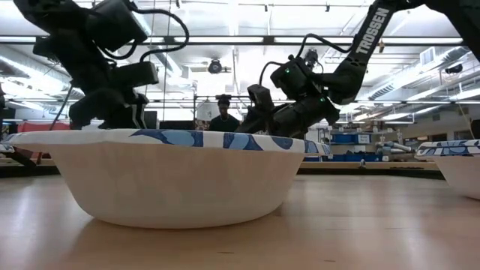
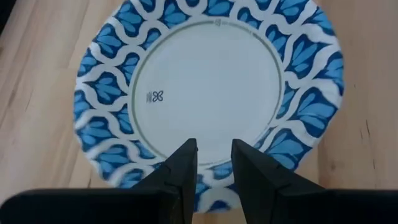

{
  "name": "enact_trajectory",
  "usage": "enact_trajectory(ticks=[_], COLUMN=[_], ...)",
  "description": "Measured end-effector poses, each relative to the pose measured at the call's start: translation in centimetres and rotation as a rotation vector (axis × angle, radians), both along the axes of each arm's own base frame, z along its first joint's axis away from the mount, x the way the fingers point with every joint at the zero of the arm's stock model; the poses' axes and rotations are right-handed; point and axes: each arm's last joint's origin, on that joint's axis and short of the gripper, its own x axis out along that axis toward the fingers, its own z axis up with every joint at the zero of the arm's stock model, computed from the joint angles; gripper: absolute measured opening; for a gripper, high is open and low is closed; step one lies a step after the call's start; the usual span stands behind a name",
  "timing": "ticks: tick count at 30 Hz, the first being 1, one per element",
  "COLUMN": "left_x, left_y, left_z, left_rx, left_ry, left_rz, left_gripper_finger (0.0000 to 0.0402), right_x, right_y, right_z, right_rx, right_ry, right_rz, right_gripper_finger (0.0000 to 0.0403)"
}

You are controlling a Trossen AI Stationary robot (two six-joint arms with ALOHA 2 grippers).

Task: Nest bowls inside each other
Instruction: Stack the white bowl on top of the stacked white bowl

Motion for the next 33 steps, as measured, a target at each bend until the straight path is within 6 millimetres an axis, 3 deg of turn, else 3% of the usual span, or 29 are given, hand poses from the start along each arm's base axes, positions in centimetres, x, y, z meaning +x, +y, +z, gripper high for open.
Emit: enact_trajectory(ticks=[12, 30, 33], left_x=[0.2, 0.5, 0.6], left_y=[-0.1, -0.1, -0.1], left_z=[0.2, 0.4, 0.4], left_rx=[0.022, 0.021, 0.023], left_ry=[-0.02, -0.057, -0.066], left_rz=[-0.033, -0.031, -0.033], left_gripper_finger=[0.0104, 0.0104, 0.0104], right_x=[-0.1, 0.1, 0.4], right_y=[0.0, 0.5, 0.5], right_z=[-0.1, -0.2, -1.0], right_rx=[0.013, 0.075, 0.079], right_ry=[0.021, 0.042, 0.055], right_rz=[-0.003, -0.052, -0.054], right_gripper_finger=[0.0165, 0.0158, 0.0158])
